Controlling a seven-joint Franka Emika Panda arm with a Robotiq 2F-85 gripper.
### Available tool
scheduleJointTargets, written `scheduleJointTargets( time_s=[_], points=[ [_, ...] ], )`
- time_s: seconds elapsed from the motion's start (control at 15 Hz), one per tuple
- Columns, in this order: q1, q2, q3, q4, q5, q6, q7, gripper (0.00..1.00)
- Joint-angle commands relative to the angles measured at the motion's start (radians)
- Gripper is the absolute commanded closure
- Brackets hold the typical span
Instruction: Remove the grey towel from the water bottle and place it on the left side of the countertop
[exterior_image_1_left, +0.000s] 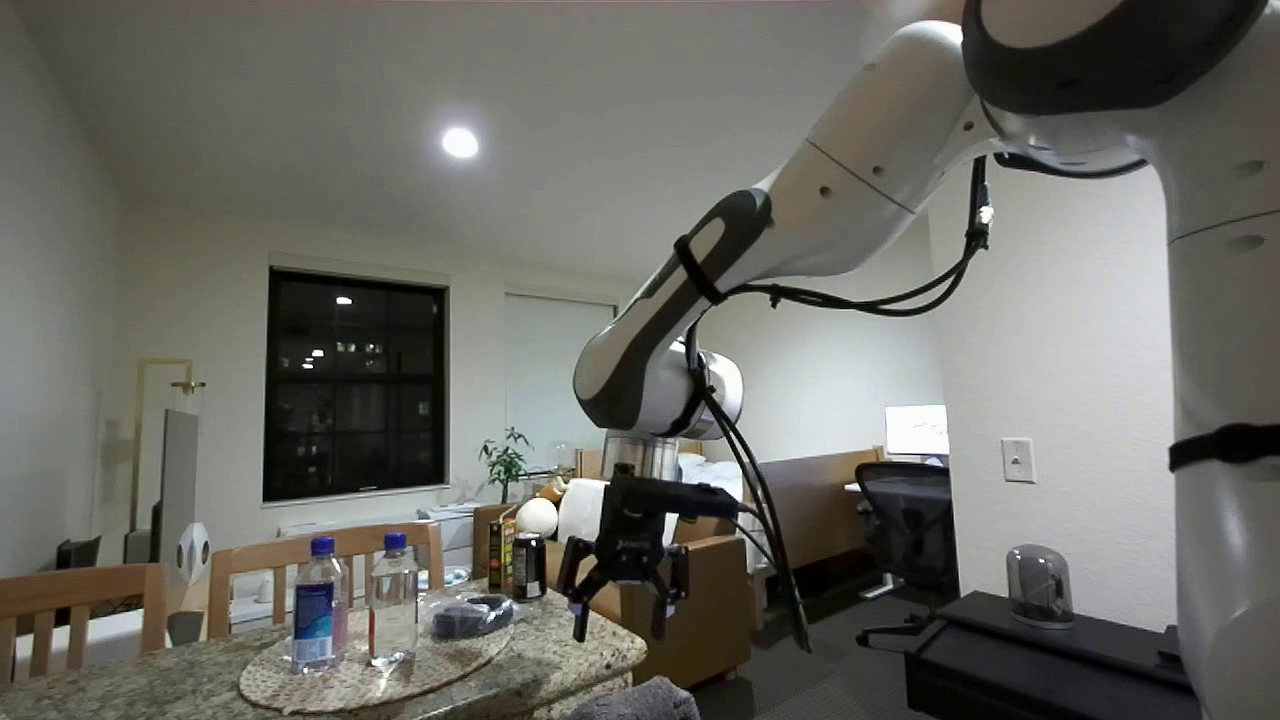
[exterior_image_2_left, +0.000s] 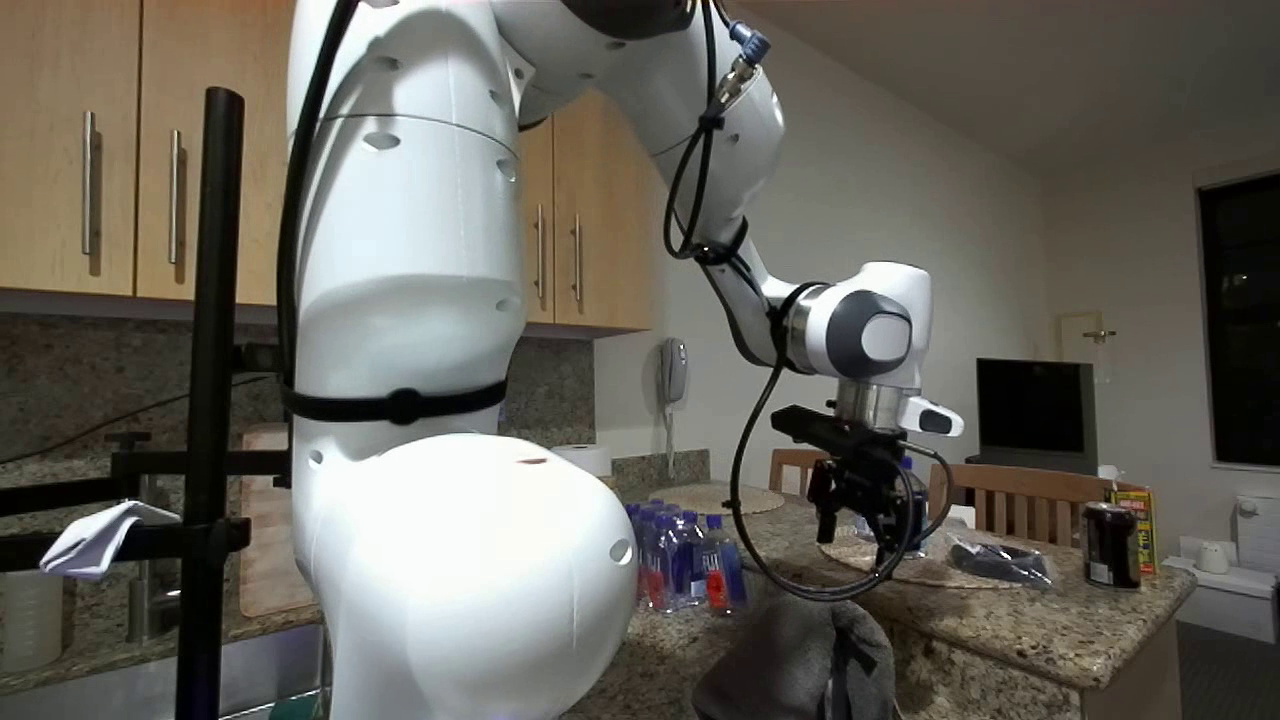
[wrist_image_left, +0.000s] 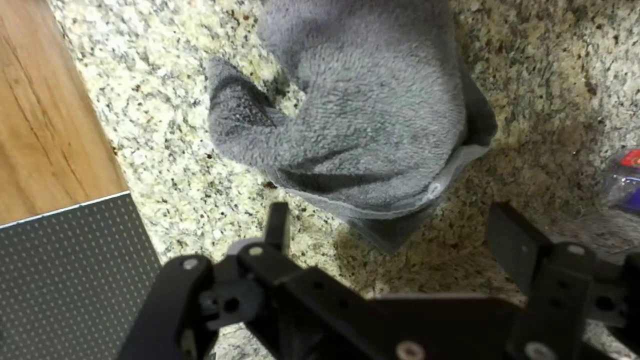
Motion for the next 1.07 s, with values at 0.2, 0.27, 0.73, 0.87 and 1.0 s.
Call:
scheduleJointTargets(
  time_s=[0.2,0.27,0.73,0.87,1.0],
  points=[
    [-0.025,0.037,-0.011,0.009,0.038,-0.053,-0.046,0.00],
    [-0.025,0.040,-0.012,0.008,0.040,-0.060,-0.048,0.00],
    [-0.035,0.079,-0.020,-0.003,0.070,-0.075,-0.048,0.00],
    [-0.040,0.085,-0.020,-0.004,0.091,-0.074,-0.049,0.26],
    [-0.044,0.091,-0.021,-0.006,0.126,-0.069,-0.054,0.40]
  ],
)
